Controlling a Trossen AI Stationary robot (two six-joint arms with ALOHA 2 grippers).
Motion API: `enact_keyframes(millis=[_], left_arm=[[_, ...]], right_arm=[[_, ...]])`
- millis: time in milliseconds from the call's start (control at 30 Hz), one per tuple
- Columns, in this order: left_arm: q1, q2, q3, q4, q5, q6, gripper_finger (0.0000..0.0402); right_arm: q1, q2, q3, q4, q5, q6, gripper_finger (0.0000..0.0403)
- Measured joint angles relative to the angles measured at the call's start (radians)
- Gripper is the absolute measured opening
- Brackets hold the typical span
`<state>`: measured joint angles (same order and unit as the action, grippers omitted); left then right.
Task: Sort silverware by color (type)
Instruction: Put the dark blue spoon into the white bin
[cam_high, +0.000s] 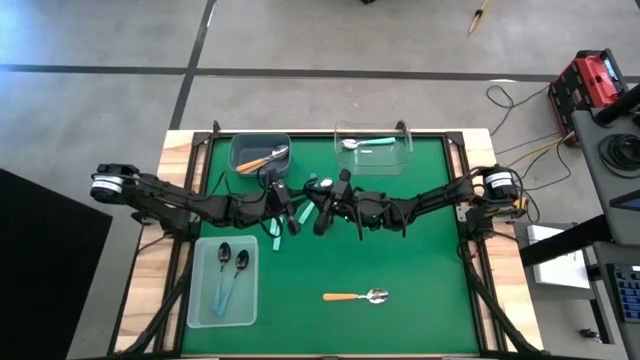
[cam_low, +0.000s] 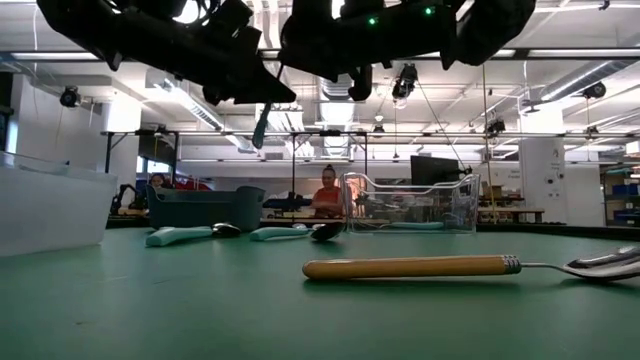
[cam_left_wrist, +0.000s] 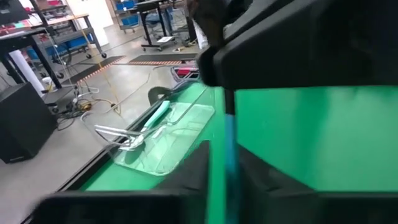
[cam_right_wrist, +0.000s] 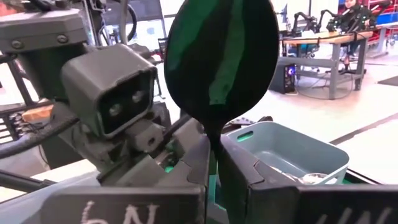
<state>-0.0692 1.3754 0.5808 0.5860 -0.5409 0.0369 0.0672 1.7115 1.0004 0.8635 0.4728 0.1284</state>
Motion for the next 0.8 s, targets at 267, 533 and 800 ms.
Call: enact_keyframes(millis=[267, 533, 800], left_arm=[[-0.003, -0.008, -0.001, 0.001, 0.066, -0.025, 0.0001], [-0.003, -0.035, -0.001, 0.032, 0.258, -0.044, 0.0000], [-0.004, -0.080, -0.002, 0.023, 0.375, -0.046, 0.0000]], right_arm=[[0.000, 0.000, 0.000, 0.000, -0.019, -0.017, 0.0020], [0.002, -0.002, 0.000, -0.015, -0.098, -0.017, 0.0110], [0.002, -0.004, 0.008, -0.013, -0.246, -0.075, 0.0086]])
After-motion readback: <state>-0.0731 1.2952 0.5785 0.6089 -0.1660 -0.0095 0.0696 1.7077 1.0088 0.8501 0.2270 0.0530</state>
